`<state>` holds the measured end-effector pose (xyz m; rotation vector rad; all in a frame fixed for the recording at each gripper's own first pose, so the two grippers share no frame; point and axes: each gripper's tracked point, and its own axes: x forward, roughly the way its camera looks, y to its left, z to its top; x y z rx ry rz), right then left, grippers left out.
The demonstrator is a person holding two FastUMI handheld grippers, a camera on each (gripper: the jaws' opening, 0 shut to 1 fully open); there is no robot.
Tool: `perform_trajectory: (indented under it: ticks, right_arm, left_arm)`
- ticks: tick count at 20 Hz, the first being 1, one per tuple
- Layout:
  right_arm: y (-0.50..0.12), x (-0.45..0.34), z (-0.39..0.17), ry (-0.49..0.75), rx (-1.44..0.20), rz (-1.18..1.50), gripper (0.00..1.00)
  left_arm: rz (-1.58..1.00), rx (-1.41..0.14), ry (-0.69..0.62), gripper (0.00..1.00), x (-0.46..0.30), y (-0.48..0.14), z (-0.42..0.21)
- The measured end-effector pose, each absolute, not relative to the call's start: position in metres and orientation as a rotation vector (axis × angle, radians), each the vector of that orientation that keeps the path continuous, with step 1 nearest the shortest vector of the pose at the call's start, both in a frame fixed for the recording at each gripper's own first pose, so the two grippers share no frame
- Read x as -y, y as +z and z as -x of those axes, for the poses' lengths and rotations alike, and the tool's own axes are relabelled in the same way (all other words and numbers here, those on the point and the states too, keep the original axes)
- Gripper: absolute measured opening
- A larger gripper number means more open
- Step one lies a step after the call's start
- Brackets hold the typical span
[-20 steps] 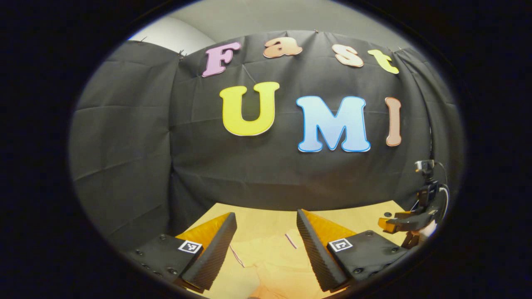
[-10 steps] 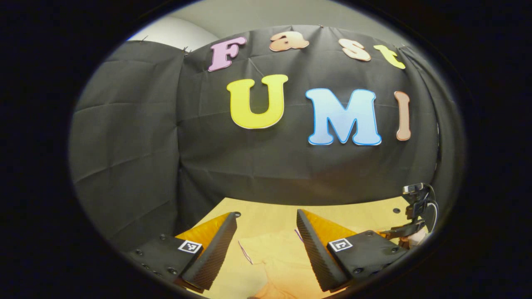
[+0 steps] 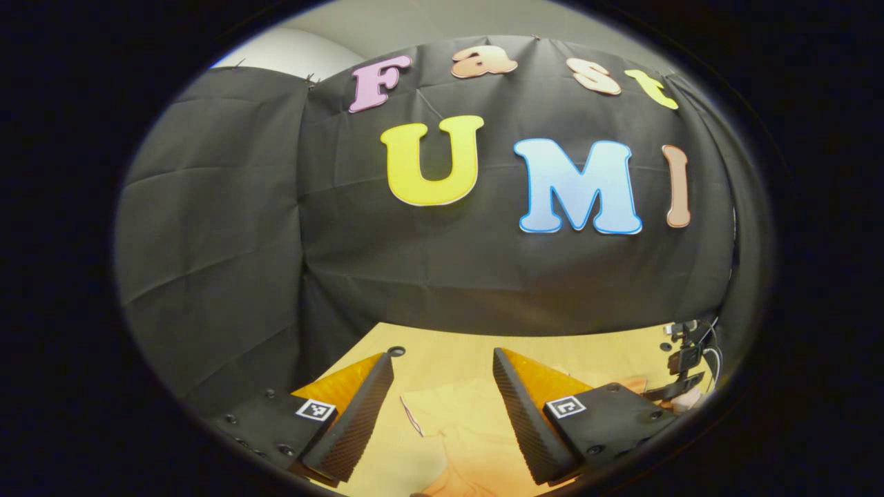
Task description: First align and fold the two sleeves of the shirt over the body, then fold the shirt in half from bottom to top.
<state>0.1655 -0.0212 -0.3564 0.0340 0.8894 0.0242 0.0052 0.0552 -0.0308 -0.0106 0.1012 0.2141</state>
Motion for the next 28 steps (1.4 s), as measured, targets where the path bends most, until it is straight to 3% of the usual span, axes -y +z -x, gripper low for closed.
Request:
perform_trajectory:
  ticks: [4,5,6,9,10,12,13,14,21,28]
  right_arm:
    - [-0.356,0.017,-0.168,0.06,-0.864,-0.019,0.91]
    - [-0.357,0.015,-0.169,0.07,-0.857,-0.019,0.75]
    - [-0.356,0.013,-0.172,0.081,-0.855,-0.025,0.68]
    - [-0.353,0.005,-0.171,0.111,-0.859,-0.074,0.26]
    - [-0.353,0.006,-0.171,0.105,-0.863,-0.09,0.17]
    - [-0.353,0.006,-0.173,0.107,-0.864,-0.104,0.12]
    - [-0.351,0.006,-0.171,0.106,-0.865,-0.105,0.03]
    - [-0.352,0.005,-0.174,0.11,-0.863,-0.1,0.07]
    - [-0.329,-0.012,-0.181,0.121,-0.833,-0.111,0.03]
    - [-0.268,-0.095,-0.19,0.295,-0.698,-0.059,0.03]
  left_arm:
    - [0.015,-0.102,0.203,0.94,-0.051,-0.032,-0.01]
    - [0.016,-0.103,0.201,0.94,-0.05,-0.033,-0.011]
    - [0.015,-0.104,0.196,0.94,-0.049,-0.033,-0.011]
    - [0.01,-0.104,0.189,0.94,-0.048,-0.033,-0.012]
    - [0.009,-0.104,0.191,0.94,-0.049,-0.034,-0.012]
    - [0.014,-0.108,0.19,0.94,-0.049,-0.035,-0.012]
    - [0.016,-0.11,0.189,0.94,-0.05,-0.037,-0.012]
    - [0.017,-0.113,0.189,0.94,-0.05,-0.038,-0.011]
    - [0.027,-0.117,0.187,0.94,-0.053,-0.041,-0.006]
    - [0.04,-0.118,0.189,0.94,-0.061,-0.046,-0.003]
